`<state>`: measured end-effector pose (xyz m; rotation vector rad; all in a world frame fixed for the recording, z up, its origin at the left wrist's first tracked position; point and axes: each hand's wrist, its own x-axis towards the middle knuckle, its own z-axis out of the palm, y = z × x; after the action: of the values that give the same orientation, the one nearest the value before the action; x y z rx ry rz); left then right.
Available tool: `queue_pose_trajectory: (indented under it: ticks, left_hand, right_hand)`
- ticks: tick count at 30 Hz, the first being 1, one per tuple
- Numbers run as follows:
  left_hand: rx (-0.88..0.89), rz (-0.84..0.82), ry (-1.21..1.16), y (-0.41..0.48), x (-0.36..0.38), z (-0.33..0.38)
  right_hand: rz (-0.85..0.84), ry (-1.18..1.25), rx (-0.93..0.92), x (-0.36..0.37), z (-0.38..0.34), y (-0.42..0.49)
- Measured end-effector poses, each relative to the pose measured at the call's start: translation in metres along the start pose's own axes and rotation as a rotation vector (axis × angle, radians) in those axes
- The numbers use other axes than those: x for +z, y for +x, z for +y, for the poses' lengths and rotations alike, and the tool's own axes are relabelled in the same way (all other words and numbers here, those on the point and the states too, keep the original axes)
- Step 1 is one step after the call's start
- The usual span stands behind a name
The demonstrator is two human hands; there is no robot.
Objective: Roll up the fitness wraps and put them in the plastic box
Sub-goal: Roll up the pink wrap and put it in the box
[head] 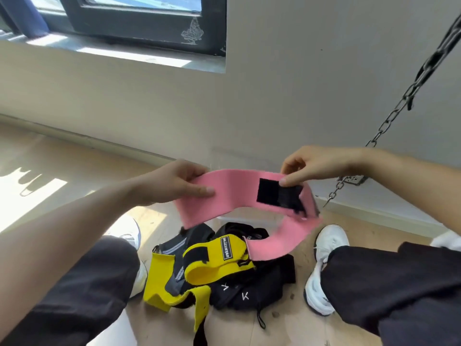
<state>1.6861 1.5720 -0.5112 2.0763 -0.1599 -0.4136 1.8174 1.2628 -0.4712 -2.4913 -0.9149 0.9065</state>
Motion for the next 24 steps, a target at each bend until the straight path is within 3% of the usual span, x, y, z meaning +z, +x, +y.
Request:
queue_pose_trajectory:
  ticks: [3, 7, 11, 15, 24]
  left_hand:
    - [0.086, 0.050, -0.118, 0.003, 0.012, 0.023]
    - [0.176, 0.167, -0.195, 0.005, 0.031, 0.044]
    - [0.186, 0.323, -0.333, 0.003, 0.037, 0.053]
    - [0.211, 0.384, -0.437, 0.002, 0.031, 0.056]
    - [0.247, 0.508, -0.127, -0.006, -0.001, 0.071]
  right_hand:
    - [-0.107, 0.054, -0.022, 0.013, -0.011, 0.000]
    - [-0.125, 0.321, -0.170, 0.019, -0.032, -0.002]
    - [0.050, 0.537, -0.278, 0.029, -0.056, -0.002]
    - [0.350, 0.683, -0.264, 0.032, -0.067, 0.008]
    - [0.469, 0.789, -0.287, -0.006, -0.077, 0.007]
